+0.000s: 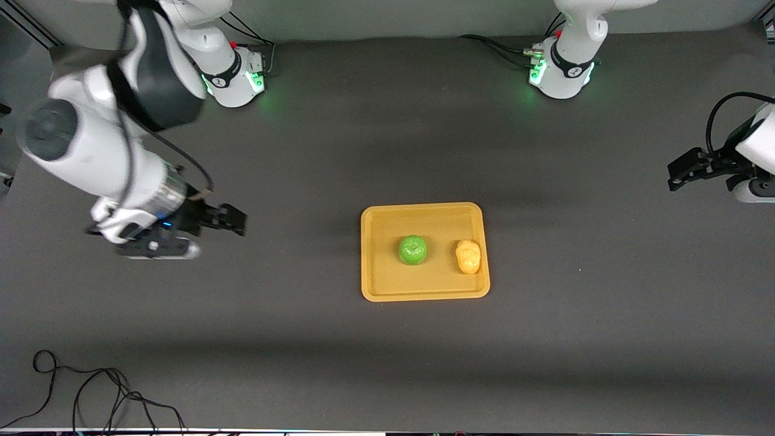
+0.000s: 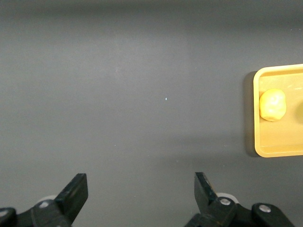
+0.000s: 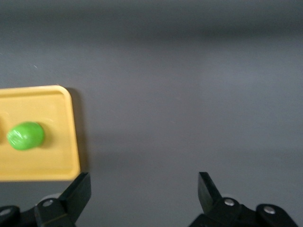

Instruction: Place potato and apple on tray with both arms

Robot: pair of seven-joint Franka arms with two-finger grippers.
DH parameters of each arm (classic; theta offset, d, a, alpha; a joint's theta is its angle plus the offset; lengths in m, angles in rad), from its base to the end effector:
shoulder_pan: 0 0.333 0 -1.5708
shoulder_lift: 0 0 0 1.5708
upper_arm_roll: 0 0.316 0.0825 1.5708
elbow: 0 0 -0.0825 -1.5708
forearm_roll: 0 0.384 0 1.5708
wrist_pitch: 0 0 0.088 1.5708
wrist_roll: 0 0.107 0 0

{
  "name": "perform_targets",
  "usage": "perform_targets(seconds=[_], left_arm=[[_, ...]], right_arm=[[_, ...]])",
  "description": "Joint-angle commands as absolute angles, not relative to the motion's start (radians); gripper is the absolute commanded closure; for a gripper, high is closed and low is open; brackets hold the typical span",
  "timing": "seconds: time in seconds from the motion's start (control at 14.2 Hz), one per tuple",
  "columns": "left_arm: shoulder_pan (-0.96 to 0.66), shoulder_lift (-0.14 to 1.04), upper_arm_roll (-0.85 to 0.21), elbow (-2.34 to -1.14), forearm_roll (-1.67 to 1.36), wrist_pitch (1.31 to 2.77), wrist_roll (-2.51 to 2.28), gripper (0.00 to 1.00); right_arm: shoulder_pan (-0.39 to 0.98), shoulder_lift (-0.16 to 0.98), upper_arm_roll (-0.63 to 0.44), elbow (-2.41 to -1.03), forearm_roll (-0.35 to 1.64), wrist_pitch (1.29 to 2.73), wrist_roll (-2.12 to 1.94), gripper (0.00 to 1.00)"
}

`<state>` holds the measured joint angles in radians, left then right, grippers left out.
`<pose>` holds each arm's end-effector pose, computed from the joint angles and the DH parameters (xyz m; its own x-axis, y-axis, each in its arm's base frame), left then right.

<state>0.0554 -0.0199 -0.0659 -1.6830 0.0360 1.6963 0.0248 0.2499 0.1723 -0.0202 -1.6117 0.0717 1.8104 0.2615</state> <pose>0.5577 -0.0028 0.5934 0.9987 -0.0398 0.0321 -0.0386 -0.9985 -0.0380 0.6012 0.1476 0.5251 0.9988 -0.0478 0.0078 -0.0471 -0.9964 -0.0710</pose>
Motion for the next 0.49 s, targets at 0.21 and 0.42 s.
perform_targets(seconds=[0.21,0.42], left_arm=[[0.052,-0.038,-0.060,-1.698,0.031,1.678,0.040,0.00],[0.055,-0.038,-0.060,-1.698,0.029,1.672,0.040,0.00]], right_arm=[[0.075,-0.018,0.003,-1.658,0.022,1.665,0.170,0.00],[-0.006,-0.070,0.032,-1.655,0.003,1.597,0.129,0.00]])
